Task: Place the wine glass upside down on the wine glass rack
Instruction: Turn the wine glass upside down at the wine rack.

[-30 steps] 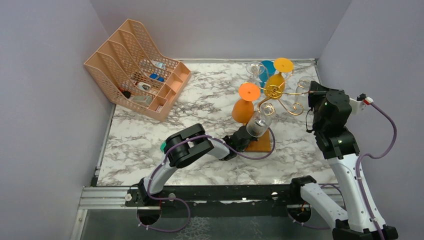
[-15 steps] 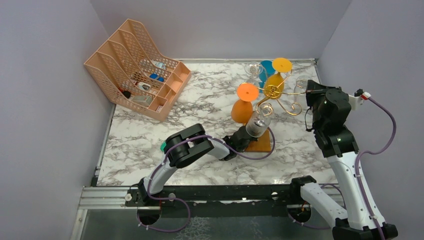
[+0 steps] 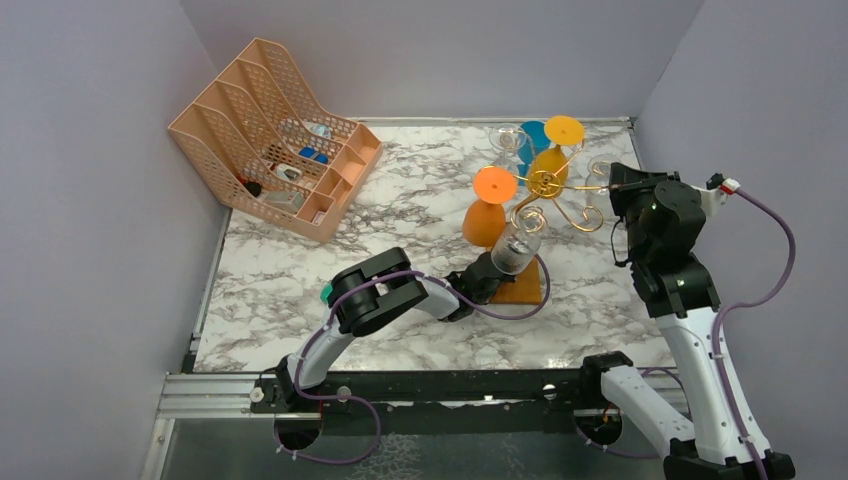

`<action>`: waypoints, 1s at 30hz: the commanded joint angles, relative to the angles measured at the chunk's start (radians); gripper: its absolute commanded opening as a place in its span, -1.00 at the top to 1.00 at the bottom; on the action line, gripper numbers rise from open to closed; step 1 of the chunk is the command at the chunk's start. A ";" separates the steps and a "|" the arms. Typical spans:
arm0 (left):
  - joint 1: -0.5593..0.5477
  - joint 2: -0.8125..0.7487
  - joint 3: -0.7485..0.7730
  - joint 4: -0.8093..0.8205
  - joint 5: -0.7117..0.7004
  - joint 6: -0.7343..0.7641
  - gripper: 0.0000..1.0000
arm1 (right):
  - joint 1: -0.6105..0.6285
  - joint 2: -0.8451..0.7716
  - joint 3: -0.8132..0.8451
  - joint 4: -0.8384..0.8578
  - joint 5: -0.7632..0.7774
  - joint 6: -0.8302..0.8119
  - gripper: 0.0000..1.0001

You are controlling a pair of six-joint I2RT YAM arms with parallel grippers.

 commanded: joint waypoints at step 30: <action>-0.018 -0.014 -0.028 -0.064 0.001 0.081 0.78 | -0.004 0.014 0.147 -0.153 -0.075 -0.121 0.09</action>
